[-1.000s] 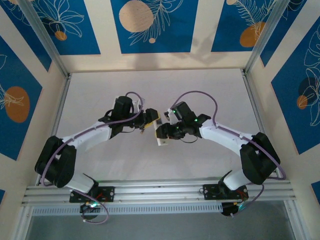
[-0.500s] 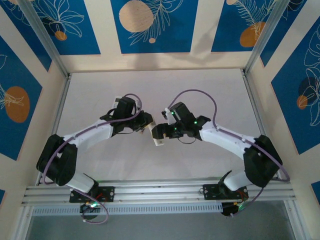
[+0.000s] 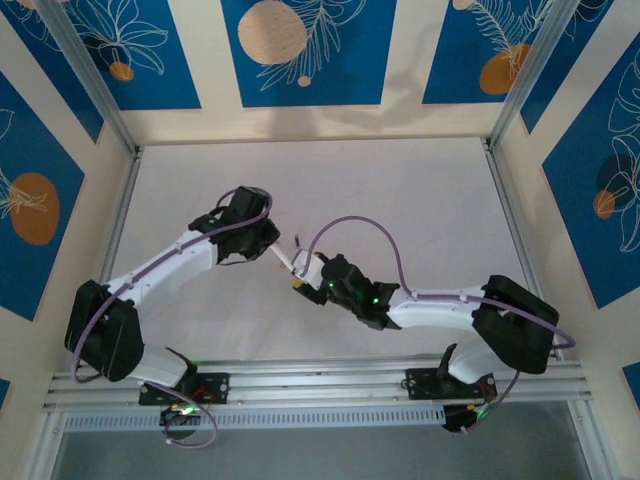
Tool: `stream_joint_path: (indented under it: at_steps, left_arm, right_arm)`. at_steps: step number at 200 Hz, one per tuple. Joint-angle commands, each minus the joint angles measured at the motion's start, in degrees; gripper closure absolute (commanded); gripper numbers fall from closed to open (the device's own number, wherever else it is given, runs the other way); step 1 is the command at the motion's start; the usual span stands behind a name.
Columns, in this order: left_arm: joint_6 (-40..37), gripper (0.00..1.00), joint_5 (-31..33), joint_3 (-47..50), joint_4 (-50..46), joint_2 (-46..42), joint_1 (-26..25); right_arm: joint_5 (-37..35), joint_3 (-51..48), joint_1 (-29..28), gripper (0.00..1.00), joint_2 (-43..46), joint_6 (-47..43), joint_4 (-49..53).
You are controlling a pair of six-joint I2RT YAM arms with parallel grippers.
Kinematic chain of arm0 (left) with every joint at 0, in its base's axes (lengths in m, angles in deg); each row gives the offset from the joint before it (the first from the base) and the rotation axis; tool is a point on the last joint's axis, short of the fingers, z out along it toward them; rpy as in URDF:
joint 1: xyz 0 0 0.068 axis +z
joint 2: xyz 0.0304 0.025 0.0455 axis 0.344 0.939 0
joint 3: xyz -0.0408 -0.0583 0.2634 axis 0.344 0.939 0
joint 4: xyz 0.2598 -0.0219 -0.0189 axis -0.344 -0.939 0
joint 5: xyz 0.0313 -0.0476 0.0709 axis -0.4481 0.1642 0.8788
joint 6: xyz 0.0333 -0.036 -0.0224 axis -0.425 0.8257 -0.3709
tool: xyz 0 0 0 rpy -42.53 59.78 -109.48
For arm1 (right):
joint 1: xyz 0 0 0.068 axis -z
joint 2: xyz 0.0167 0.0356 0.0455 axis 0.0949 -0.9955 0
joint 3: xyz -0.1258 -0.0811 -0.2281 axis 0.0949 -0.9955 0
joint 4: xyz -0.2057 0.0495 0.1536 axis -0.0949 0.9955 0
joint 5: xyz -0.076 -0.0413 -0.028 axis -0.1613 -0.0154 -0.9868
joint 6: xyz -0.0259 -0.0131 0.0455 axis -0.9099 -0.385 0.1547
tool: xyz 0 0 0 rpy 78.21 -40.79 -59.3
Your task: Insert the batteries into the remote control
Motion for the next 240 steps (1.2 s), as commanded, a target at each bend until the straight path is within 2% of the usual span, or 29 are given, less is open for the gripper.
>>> stream_joint_path:
  at_steps: [1,45,69,78,92,100,108,116,137,155,180,207,223,240]
  left_arm:
    - [3.82,0.97,1.45,-0.12,-3.67,-2.25,-0.23]
    - [4.11,0.96,-0.15,0.24,-1.99,-2.99,-0.29]
    - [3.50,0.91,-0.44,0.33,-0.48,-3.47,-0.28]
    - [1.62,0.82,0.60,0.96,1.86,-4.39,-0.22]
    - [-4.00,0.51,2.74,3.79,9.79,-7.70,0.38]
    - [-8.71,0.37,4.12,6.24,16.17,-10.23,0.79]
    - [-12.95,0.29,5.90,8.31,20.81,-13.08,1.25]
    - [-15.97,0.26,6.39,9.89,24.27,-15.75,1.88]
    - [-20.43,0.23,-0.18,11.20,29.43,-18.71,4.61]
    - [-21.76,0.22,-10.98,9.92,32.98,-17.23,6.35]
    - [-17.83,0.21,-21.11,9.89,41.34,-13.74,6.55]
    - [-11.85,0.21,-27.95,11.08,55.20,-9.82,6.31]
    - [-9.63,0.22,-30.58,11.00,61.69,-7.90,5.51]
    - [-9.17,0.25,-30.53,10.97,64.76,-7.24,4.57]
  right_arm:
    - [-2.77,2.50,-0.24,0.50,-2.52,-3.79,-8.46]
    - [-2.99,5.36,-0.85,0.68,-6.86,-3.53,-8.97]
    - [-1.22,6.31,-0.12,0.83,-6.79,-0.76,-6.80]
    - [0.20,6.42,0.71,0.86,-5.87,2.13,-5.04]
    - [4.13,7.16,3.52,0.87,-2.69,9.16,0.96]
    - [8.10,8.62,6.31,0.87,-0.68,14.27,6.46]
    - [14.51,10.07,9.92,0.87,0.95,19.63,11.42]
    - [22.54,11.09,13.91,0.87,2.58,24.46,14.64]
    - [42.14,12.57,22.75,0.87,6.19,37.63,15.44]
    - [50.73,12.55,27.48,0.87,8.44,47.19,10.39]
    - [56.39,13.91,30.63,0.87,8.96,55.66,4.72]
    - [59.89,14.27,31.03,0.85,7.93,61.41,-1.57]
    - [61.29,14.35,30.98,0.85,7.03,64.66,-4.12]
    - [62.47,13.75,31.04,0.86,6.34,68.33,-8.46]
